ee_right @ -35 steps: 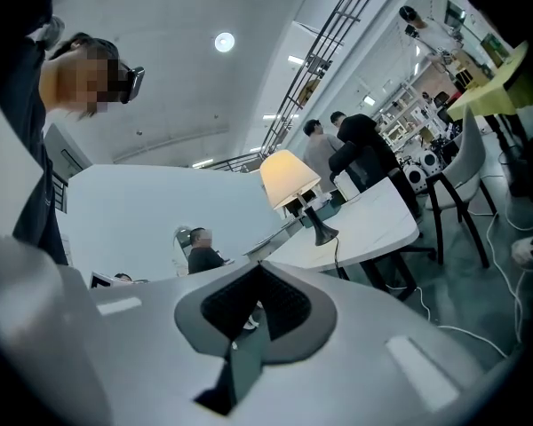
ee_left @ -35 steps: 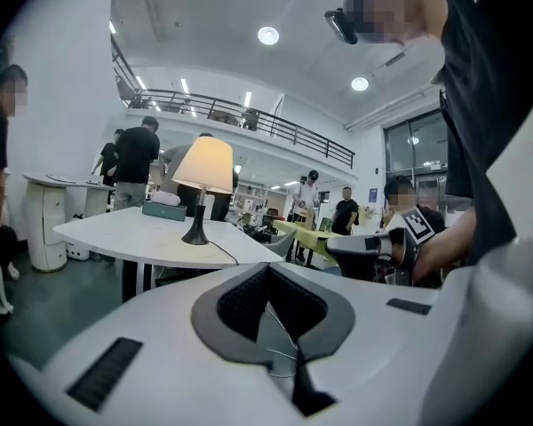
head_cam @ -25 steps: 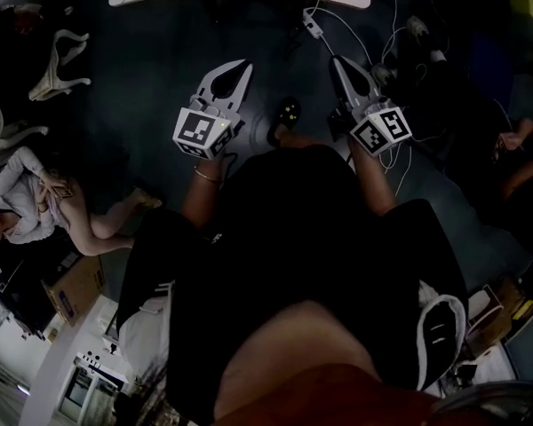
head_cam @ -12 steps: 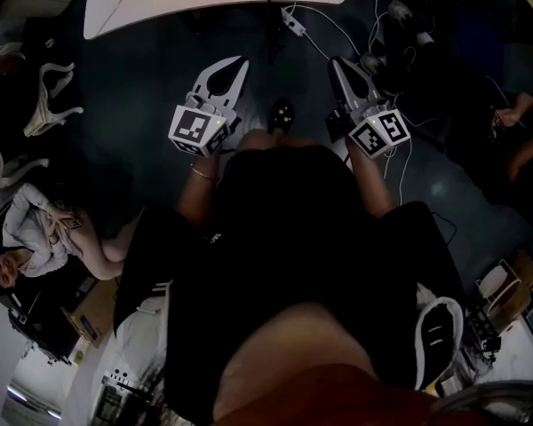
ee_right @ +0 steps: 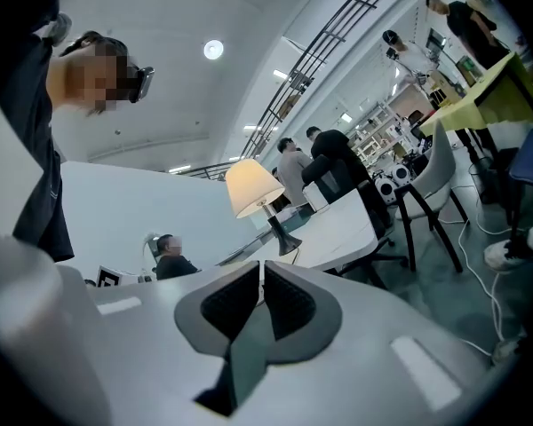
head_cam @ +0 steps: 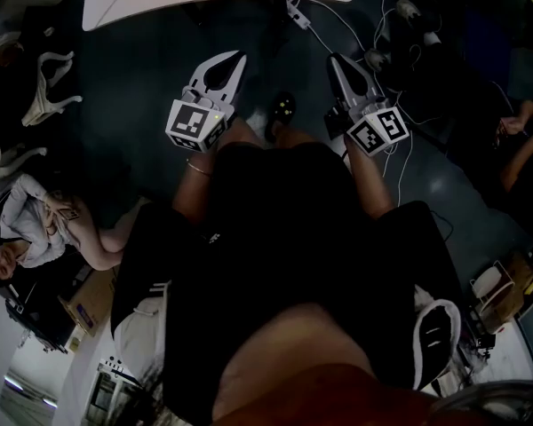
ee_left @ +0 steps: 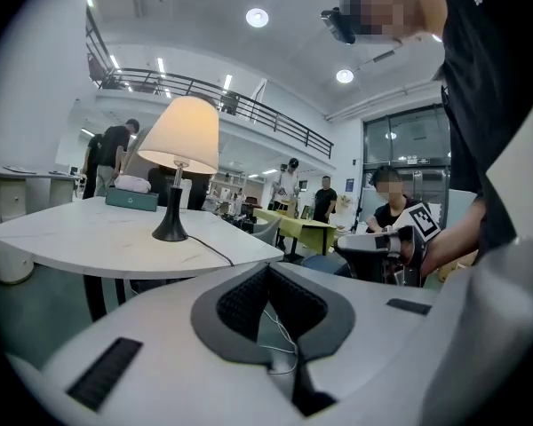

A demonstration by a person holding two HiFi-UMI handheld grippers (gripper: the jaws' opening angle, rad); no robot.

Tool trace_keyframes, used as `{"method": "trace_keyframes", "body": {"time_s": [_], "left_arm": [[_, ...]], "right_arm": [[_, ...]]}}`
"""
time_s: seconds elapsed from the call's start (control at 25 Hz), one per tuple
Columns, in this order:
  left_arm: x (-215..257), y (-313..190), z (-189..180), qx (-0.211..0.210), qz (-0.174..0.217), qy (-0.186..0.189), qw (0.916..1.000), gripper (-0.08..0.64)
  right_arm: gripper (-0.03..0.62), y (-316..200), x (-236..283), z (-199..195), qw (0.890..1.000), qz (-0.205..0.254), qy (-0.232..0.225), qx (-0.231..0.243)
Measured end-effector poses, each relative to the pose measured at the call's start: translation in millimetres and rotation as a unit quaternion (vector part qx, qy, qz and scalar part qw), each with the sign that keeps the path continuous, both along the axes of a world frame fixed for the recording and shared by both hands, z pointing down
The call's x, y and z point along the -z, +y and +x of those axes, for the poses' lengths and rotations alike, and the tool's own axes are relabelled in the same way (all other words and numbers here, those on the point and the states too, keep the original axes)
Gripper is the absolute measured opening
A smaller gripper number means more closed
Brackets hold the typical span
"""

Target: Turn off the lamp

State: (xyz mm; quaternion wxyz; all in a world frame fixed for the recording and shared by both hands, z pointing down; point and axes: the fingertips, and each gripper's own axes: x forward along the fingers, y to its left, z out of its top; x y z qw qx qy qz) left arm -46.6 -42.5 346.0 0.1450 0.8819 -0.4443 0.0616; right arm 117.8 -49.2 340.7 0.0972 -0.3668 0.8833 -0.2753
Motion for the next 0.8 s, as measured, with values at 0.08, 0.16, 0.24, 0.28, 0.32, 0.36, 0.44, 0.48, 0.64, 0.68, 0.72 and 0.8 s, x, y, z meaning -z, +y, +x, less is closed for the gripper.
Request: {"method": "trace_keyframes", "body": {"time_s": [0.08, 0.16, 0.24, 0.28, 0.32, 0.36, 0.44, 0.48, 0.64, 0.68, 0.72, 0.8], "left_arm": [[-1.6, 0.6, -0.8, -0.002, -0.004, 0.005, 1.0, 0.006], [-6.2, 1.8, -1.8, -0.011, -0.007, 0.009, 0.9999, 0.006], [-11.9, 0.9, -5.0, -0.013, -0.017, 0.005, 0.9998, 0.006], [-13.5, -1.0, -6.7, -0.012, -0.021, 0.003, 0.9997, 0.006], [-14.2, -3.5, -8.1, -0.01, -0.022, 0.003, 0.9997, 0.006], [-14.7, -5.7, -9.5, -0.008, -0.02, 0.003, 0.9998, 0.006], [-17.9, -9.6, -13.7, -0.005, -0.016, 0.002, 0.9999, 0.006], [-20.7, -11.6, -16.1, -0.004, -0.013, 0.001, 0.9999, 0.006], [-31.0, -17.4, -21.9, 0.001, -0.01, -0.006, 0.9999, 0.006], [-33.4, -18.0, -23.0, 0.003, -0.011, -0.005, 0.9999, 0.008], [-36.6, -18.4, -24.3, 0.004, -0.011, -0.004, 0.9999, 0.006], [-41.0, -19.6, -25.9, 0.009, -0.016, -0.003, 0.9998, 0.008]], "right_arm": [[0.002, -3.2, -4.0, -5.3, 1.0, -0.004, 0.004, 0.005], [0.002, -7.9, -9.3, -12.8, 1.0, -0.006, 0.012, 0.008], [0.002, -13.7, -14.5, -22.5, 1.0, -0.004, 0.021, 0.013], [0.002, -16.9, -17.2, -27.7, 1.0, -0.003, 0.025, 0.018], [0.003, -20.0, -19.9, -32.8, 0.999, -0.002, 0.028, 0.022], [0.003, -22.9, -22.7, -37.7, 0.999, -0.002, 0.029, 0.026], [0.003, -28.9, -27.8, -47.7, 0.999, -0.003, 0.033, 0.031], [0.003, -32.5, -30.0, -52.8, 0.999, -0.003, 0.035, 0.034], [0.012, -44.0, -42.6, -69.4, 0.998, -0.001, 0.053, 0.039], [0.015, -46.0, -46.1, -72.6, 0.998, -0.002, 0.057, 0.039], [0.017, -48.2, -49.0, -75.7, 0.997, -0.003, 0.061, 0.041], [0.017, -51.5, -53.5, -81.2, 0.997, -0.005, 0.07, 0.046]]}}
